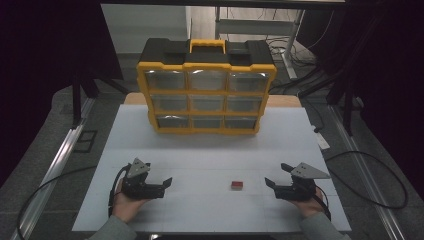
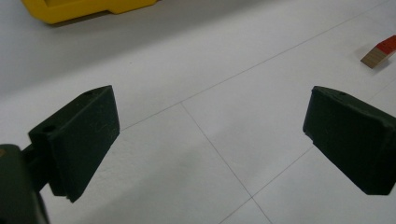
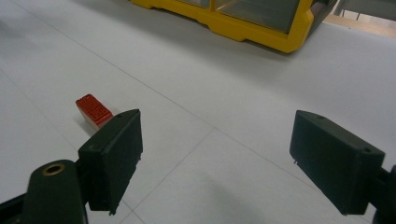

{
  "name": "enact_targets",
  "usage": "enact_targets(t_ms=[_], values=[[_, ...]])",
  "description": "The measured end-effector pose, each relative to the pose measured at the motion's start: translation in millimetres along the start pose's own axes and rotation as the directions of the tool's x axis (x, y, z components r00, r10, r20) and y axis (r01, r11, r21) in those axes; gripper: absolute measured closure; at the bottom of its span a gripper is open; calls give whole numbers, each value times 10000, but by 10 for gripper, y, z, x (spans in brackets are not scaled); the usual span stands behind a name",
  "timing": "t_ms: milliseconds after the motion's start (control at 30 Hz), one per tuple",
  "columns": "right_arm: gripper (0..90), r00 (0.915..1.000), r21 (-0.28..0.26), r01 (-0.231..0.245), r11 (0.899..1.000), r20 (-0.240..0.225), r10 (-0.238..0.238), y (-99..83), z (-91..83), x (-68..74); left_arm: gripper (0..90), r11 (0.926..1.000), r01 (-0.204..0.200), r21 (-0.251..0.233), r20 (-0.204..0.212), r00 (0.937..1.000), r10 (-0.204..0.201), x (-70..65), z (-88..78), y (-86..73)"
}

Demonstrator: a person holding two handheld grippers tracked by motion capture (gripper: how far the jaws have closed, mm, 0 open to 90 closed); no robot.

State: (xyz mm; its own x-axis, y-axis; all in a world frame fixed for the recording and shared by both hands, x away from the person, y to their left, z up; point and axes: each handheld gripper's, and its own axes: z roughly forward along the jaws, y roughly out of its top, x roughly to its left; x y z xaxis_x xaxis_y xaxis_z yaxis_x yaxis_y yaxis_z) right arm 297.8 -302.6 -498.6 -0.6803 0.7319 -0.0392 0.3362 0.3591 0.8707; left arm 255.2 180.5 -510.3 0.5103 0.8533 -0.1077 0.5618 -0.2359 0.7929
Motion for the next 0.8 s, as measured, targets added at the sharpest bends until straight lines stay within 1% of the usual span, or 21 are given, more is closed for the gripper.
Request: enact_targets(t_ms=[100,300,467,700,800], values=[[174,10000,3,38,10000,-48,-38,11,3,3,44,10000,-50,18,-56,10000,50,-2,-7,-6],[174,9999,67,139,9999,-50,-139,15,26,25,45,10000,7,-21,-74,10000,-8,13,-2,-10],[175,9999,103,91,9999,52,-91,16,27,29,47,10000,-96,26,-89,9999,96,7,-1,-14],[176,9997,149,150,9998,168,-152,19,18,49,47,9998,-188,39,-20,9998,188,-14,-2,-16],[177,9997,145,69,9999,249,-72,21,23,54,47,9997,-257,52,11,9997,257,-22,6,-16]])
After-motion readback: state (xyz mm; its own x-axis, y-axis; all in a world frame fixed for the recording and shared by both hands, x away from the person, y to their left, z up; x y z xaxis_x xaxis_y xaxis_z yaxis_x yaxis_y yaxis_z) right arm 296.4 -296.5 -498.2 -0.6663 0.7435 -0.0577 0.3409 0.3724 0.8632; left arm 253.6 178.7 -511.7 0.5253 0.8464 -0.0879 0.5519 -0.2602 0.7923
